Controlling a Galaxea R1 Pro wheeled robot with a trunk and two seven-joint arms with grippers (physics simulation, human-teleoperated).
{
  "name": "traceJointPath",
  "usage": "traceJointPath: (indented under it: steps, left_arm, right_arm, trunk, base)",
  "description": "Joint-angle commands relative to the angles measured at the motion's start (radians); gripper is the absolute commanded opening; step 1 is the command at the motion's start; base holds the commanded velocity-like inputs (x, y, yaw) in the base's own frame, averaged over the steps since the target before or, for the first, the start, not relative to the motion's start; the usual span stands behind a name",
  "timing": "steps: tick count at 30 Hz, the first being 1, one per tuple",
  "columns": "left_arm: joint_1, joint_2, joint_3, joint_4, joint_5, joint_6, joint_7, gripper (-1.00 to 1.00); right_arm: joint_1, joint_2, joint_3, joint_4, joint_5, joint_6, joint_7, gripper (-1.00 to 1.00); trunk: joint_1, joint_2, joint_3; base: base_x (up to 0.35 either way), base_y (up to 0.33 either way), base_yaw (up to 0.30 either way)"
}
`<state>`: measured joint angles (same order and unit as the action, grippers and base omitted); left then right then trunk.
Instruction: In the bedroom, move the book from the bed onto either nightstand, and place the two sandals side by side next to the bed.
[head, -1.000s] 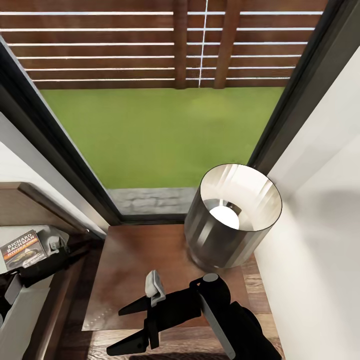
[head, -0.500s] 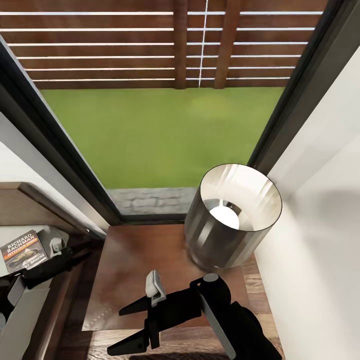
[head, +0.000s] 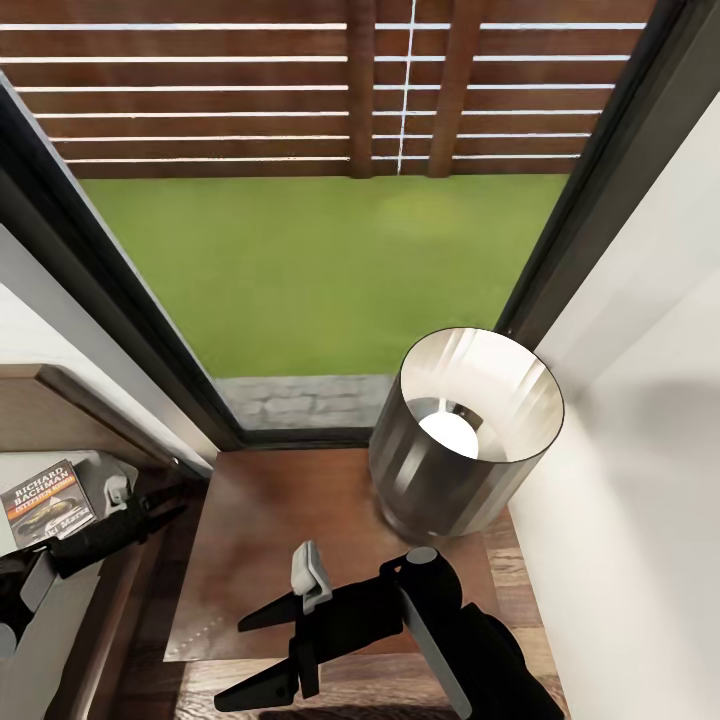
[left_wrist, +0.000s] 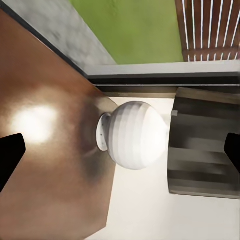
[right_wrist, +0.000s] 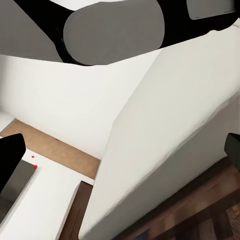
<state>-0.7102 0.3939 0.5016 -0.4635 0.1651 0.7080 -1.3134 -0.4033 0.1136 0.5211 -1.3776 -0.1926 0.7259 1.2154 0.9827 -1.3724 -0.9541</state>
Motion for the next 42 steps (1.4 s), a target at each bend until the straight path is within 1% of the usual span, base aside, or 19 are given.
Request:
traceJointPath:
  steps: [1,13,19,29,36,42]
  left_arm:
    - [-0.001,0.0,0.002,0.0,0.001,0.01,-0.003,1.0]
    - [0.0,-0.002,0.002,0.0,0.001,0.01,-0.003,1.0]
    - [0.0,-0.008,0.002,0.0,0.001,0.01,-0.003,1.0]
    - [0.0,-0.009,0.002,0.0,0.001,0.01,-0.003,1.0]
    - [-0.001,-0.014,0.002,0.0,0.001,0.01,-0.003,1.0]
    - [0.0,-0.015,0.002,0.0,0.001,0.01,-0.003,1.0]
  right_arm:
    - [0.0,0.0,0.0,0.0,-0.005,0.007,-0.001,1.0]
    - [0.0,0.0,0.0,0.0,-0.005,0.007,-0.001,1.0]
    - [0.0,0.0,0.0,0.0,-0.006,0.007,-0.001,1.0]
    - [0.0,0.0,0.0,0.0,-0.006,0.007,-0.001,1.0]
    - [0.0,0.0,0.0,0.0,-0.006,0.007,-0.001,1.0]
    - [0.0,0.001,0.0,0.0,-0.005,0.007,-0.001,1.0]
  trunk:
    - [0.0,0.0,-0.001]
    - [0.0,0.0,-0.001]
    - [0.0,0.0,-0.001]
    - [0.0,0.0,-0.001]
    - [0.0,0.0,-0.001]
    - [0.0,0.0,-0.001]
  base:
    - [0.0,0.0,0.0]
    - [0.0,0.0,0.058]
    - [0.0,0.0,0.114]
    - [0.0,0.0,0.031]
    - [0.0,0.0,0.124]
    - [0.0,0.0,0.034]
